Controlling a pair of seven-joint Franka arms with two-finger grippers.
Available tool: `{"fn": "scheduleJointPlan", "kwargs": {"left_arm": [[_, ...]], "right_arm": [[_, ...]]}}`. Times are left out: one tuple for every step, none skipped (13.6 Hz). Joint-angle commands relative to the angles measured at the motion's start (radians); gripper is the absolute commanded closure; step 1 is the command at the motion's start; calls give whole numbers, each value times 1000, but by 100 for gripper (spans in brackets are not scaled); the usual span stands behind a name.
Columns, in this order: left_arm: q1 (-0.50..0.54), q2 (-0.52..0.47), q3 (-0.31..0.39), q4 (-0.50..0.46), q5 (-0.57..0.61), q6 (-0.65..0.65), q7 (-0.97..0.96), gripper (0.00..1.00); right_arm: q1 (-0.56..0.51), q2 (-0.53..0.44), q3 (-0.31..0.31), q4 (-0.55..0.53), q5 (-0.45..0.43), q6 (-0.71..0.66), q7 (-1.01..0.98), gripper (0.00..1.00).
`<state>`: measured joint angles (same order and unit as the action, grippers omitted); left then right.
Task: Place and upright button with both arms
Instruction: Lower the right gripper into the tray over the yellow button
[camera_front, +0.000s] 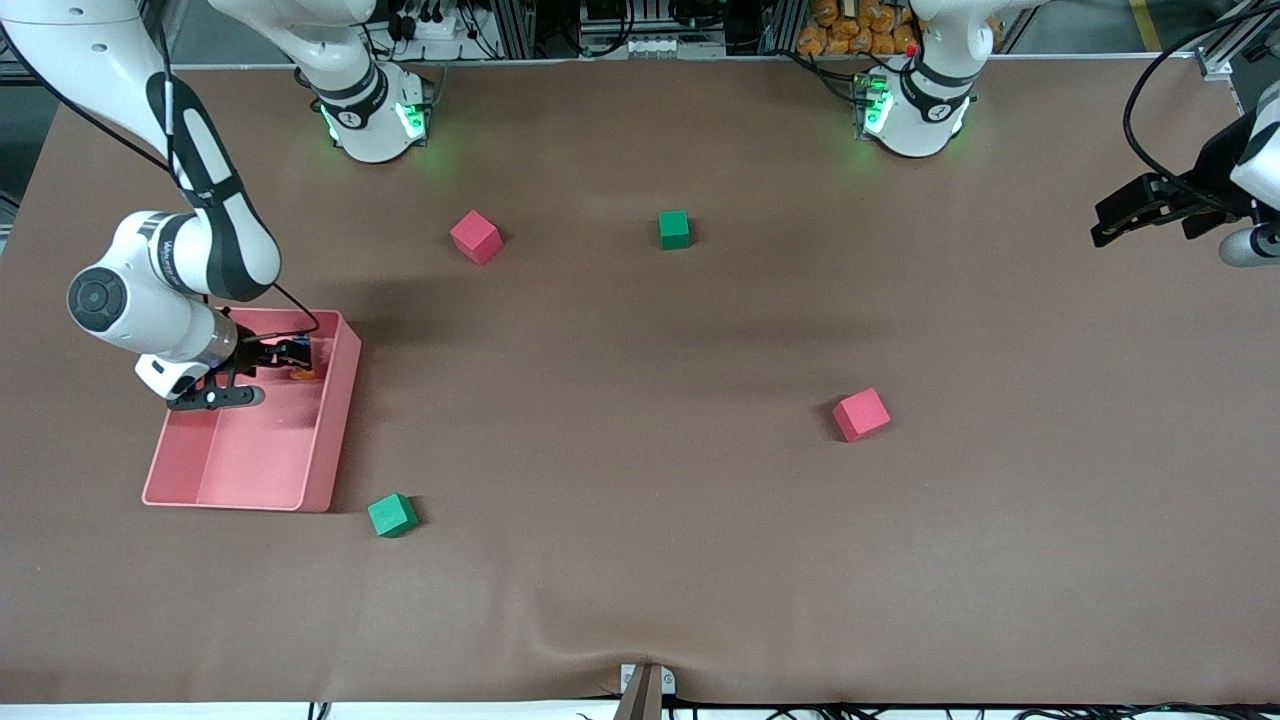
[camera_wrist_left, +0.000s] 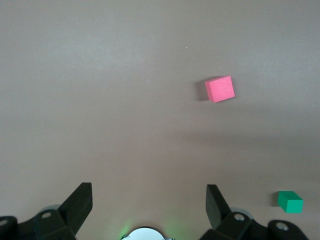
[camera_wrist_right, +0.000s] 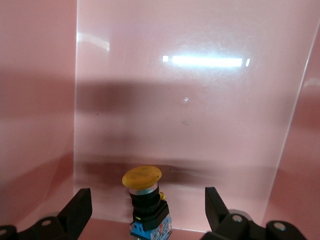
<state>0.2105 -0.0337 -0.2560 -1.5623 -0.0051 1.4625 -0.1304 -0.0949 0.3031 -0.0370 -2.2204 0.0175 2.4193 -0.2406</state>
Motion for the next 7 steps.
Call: {"fn": "scheduleJointPlan", "kwargs": {"left_arm": [[9, -2, -8, -2, -1, 6, 2, 0], [7, -2, -8, -2, -1, 7, 2, 0], [7, -2, -8, -2, -1, 6, 2, 0], [7, -2, -8, -5, -1, 6, 2, 0], [7, -8, -8, -13, -1, 6, 2, 0], [9, -11, -8, -13, -1, 6, 5, 0], [9, -9, -8, -13, -3, 6, 6, 0]], "right_arm": [[6, -3, -3, -7, 1, -2, 4, 0], [6, -2, -3, -8, 1, -8, 3, 0], [6, 4, -3, -15, 1, -11, 1, 0], [3, 10, -4, -22, 1, -6, -2, 0], [-3, 25, -4, -22, 1, 0, -6, 0], [-3, 36, -4, -21, 1, 3, -6, 0], [-5, 46, -6, -22, 1, 20, -6, 0]]}}
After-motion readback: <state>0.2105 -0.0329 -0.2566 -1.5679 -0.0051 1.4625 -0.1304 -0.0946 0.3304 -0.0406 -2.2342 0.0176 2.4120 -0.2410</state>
